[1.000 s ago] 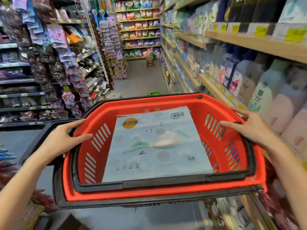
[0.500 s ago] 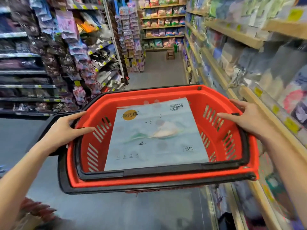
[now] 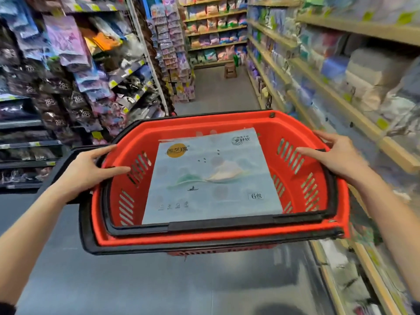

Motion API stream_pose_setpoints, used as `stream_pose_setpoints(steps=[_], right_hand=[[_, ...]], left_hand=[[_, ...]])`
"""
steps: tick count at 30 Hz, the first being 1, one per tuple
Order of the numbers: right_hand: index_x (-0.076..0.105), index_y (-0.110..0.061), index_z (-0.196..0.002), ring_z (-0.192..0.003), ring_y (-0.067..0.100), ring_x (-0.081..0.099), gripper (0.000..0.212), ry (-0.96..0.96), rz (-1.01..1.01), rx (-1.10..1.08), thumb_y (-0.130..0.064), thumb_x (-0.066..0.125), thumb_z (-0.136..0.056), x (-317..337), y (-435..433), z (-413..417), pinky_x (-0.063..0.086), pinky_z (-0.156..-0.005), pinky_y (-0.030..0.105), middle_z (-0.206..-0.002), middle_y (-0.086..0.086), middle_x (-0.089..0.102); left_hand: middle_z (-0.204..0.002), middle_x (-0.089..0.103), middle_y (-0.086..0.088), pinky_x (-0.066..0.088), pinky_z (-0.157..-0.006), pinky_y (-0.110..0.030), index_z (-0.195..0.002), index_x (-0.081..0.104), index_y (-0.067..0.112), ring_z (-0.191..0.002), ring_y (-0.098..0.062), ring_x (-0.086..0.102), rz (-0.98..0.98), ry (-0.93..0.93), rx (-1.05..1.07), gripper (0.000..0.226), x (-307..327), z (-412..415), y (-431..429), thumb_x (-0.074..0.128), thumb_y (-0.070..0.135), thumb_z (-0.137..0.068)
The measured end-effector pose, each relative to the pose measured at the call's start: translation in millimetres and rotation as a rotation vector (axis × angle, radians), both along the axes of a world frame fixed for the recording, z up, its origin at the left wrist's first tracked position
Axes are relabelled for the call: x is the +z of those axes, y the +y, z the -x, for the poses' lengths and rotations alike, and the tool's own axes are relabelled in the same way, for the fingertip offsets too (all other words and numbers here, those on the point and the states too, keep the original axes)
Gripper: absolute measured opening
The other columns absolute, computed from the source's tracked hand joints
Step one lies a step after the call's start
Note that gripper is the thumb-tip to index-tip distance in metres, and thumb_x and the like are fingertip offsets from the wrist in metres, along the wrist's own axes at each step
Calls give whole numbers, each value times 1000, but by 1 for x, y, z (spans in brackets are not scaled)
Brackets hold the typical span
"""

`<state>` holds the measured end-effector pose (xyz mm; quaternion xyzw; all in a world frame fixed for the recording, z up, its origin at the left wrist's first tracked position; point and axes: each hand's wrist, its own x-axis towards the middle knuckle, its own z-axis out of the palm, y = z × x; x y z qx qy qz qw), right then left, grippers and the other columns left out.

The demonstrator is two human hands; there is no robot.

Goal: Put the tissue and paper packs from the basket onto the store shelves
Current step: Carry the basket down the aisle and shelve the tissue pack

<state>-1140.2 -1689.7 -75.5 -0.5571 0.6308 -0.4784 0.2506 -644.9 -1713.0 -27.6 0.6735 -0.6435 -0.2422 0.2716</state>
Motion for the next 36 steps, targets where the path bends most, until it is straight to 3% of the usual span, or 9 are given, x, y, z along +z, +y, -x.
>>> stream_pose_setpoints(steps=[9,13,18,20,23,27,29,32,36], right_hand=[[51,-30,-119,-61,-14,56,54,31,-69,-22,-22,76,-71,-13,-167,-22,39,-52,-4,-94,-11,60],[58,-40,-101,-58,-18,57,50,-34,-123,-5,-47,77,-55,-23,-255,-19,42,-52,1,-84,-17,63],[57,-23,-122,-69,-10,61,55,10,-142,-35,-32,75,-71,-28,-355,-16,46,-60,1,-103,0,66],[56,-24,-124,-69,-9,62,56,26,-142,-47,-33,75,-72,-28,-390,-16,50,-67,6,-105,1,66],[55,-33,-123,-88,7,65,62,48,-156,-86,-46,75,-65,-32,-438,-19,53,-88,36,-107,0,68],[52,-43,-120,-99,15,64,83,40,-195,-142,-69,73,-44,-42,-501,-21,49,-93,40,-114,-3,66],[55,-30,-124,-97,5,63,72,38,-206,-185,-50,78,-59,-50,-530,-26,48,-93,30,-118,0,64],[54,-23,-126,-68,-24,54,52,7,-195,-270,-19,72,-77,-59,-568,-33,41,-68,-2,-108,-5,62],[52,-20,-128,-92,2,57,54,33,-225,-409,-22,71,-78,-70,-600,-42,38,-80,18,-109,-6,58]], left_hand=[[-110,64,12,44,-99,-38,-98,54,64,-109,-11,56,6,-65,-60,70,-16,-26,-196,73,78,-33],[-101,65,18,47,-94,-34,-100,55,58,-98,-4,61,-32,-15,-66,80,-33,-23,-286,75,78,-25],[-112,66,8,48,-97,-41,-115,53,55,-104,-11,61,-51,5,-49,90,-51,-21,-380,76,75,-30],[-113,66,6,48,-97,-42,-109,53,57,-103,-11,62,-46,28,-49,81,-55,-19,-417,76,73,-32],[-118,65,5,46,-99,-42,-107,54,59,-108,-12,60,-48,36,-58,80,-60,-20,-478,77,74,-32],[-112,66,7,48,-94,-37,-108,56,55,-101,-8,62,-94,61,-130,88,-69,-20,-575,76,76,-24],[-107,66,12,46,-91,-31,-105,56,54,-98,-2,59,-106,57,-179,89,-72,-16,-627,74,78,-21],[-109,66,12,47,-92,-34,-108,56,55,-100,-4,60,-130,30,-272,85,-72,-14,-714,78,73,-29],[-81,66,33,48,-87,-31,-112,53,49,-76,15,60,-79,-2,-412,68,-71,16,-807,83,43,-51]])
